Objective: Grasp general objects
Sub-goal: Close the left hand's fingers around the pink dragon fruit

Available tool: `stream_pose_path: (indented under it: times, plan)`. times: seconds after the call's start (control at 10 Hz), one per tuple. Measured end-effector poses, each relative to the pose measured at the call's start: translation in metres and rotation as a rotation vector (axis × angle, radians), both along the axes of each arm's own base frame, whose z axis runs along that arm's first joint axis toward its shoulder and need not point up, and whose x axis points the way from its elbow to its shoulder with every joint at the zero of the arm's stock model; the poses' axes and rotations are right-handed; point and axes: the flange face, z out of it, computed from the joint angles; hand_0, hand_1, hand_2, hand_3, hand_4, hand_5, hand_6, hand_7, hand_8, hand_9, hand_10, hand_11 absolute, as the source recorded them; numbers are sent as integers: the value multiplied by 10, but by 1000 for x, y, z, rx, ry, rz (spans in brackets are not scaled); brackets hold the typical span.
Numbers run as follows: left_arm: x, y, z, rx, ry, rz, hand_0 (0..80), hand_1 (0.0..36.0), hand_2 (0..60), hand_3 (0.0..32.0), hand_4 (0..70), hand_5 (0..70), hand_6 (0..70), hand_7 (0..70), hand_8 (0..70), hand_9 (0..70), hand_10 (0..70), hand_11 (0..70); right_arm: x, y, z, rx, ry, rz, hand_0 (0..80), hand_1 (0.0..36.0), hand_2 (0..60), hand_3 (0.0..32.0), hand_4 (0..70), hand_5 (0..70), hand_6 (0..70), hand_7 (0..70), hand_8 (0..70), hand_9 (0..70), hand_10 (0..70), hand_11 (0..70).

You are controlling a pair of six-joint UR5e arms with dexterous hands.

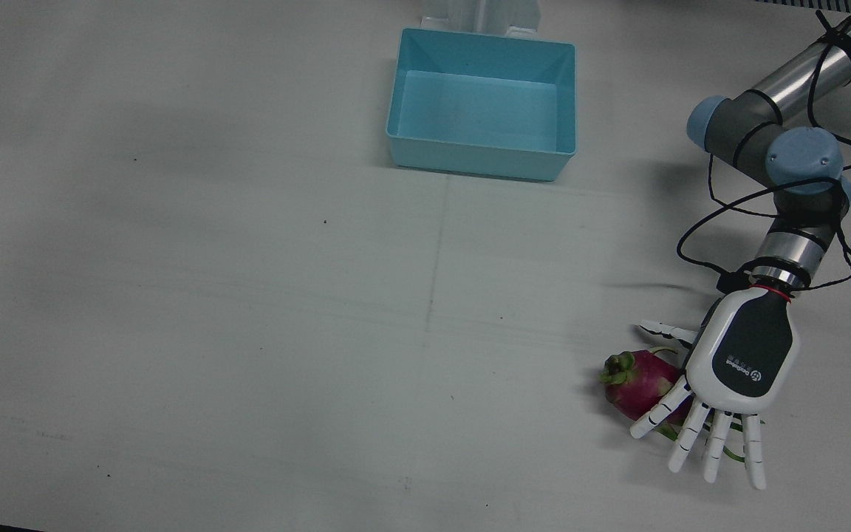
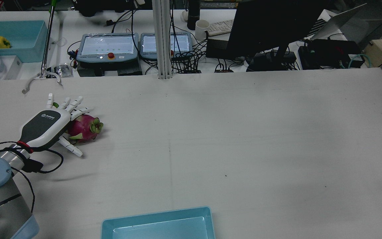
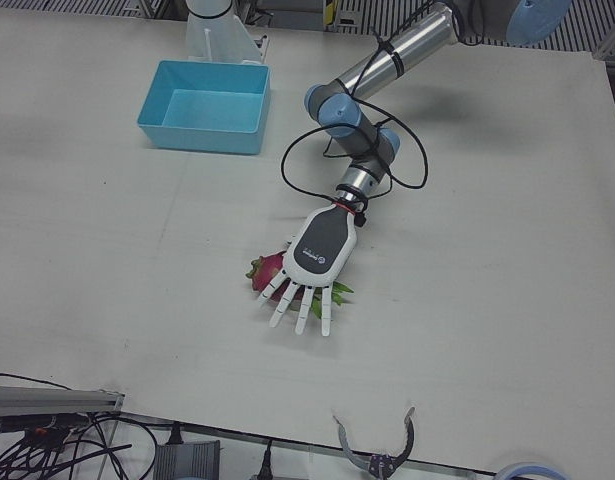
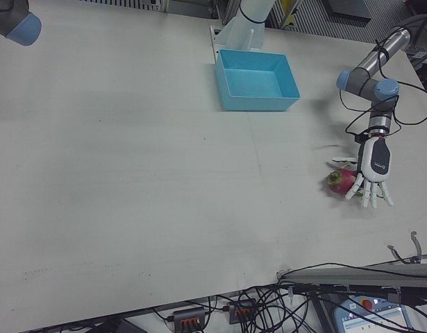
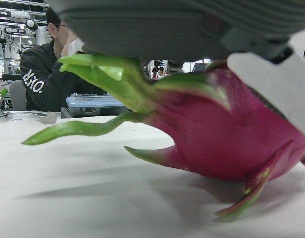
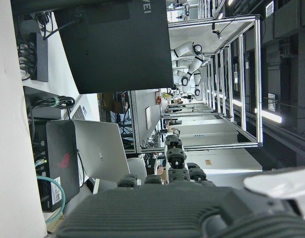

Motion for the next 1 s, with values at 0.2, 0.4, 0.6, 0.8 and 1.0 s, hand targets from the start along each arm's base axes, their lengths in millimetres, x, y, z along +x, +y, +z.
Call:
stream_pose_path:
  times: [0.2, 0.4, 0.6, 0.8, 1.0]
  plan:
    - [-11, -10, -15, -4, 5, -24, 421, 72, 52, 284, 0, 123, 0, 41, 130, 7, 0, 0, 0, 0, 0, 0, 0, 0, 0, 0, 0, 0, 0, 0, 0, 0, 0, 0, 0, 0]
    - [-22, -18, -20, -1, 9, -45, 422, 70, 52, 288, 0, 128, 0, 48, 131, 9, 0, 0, 0, 0, 0, 1, 0, 0, 0, 0, 0, 0, 0, 0, 0, 0, 0, 0, 0, 0]
    - [-22, -21, -20, 5, 5, -50, 430, 74, 56, 278, 0, 133, 0, 53, 131, 9, 0, 0, 0, 0, 0, 1, 0, 0, 0, 0, 0, 0, 0, 0, 0, 0, 0, 0, 0, 0]
    - [-21, -21, -17, 4, -7, -49, 446, 87, 70, 276, 0, 137, 0, 54, 131, 7, 0, 0, 0, 0, 0, 0, 0, 0, 0, 0, 0, 0, 0, 0, 0, 0, 0, 0, 0, 0]
    - [-20, -21, -12, 9, -39, -50, 460, 104, 77, 270, 0, 139, 0, 54, 131, 8, 0, 0, 0, 0, 0, 0, 0, 0, 0, 0, 0, 0, 0, 0, 0, 0, 0, 0, 0, 0]
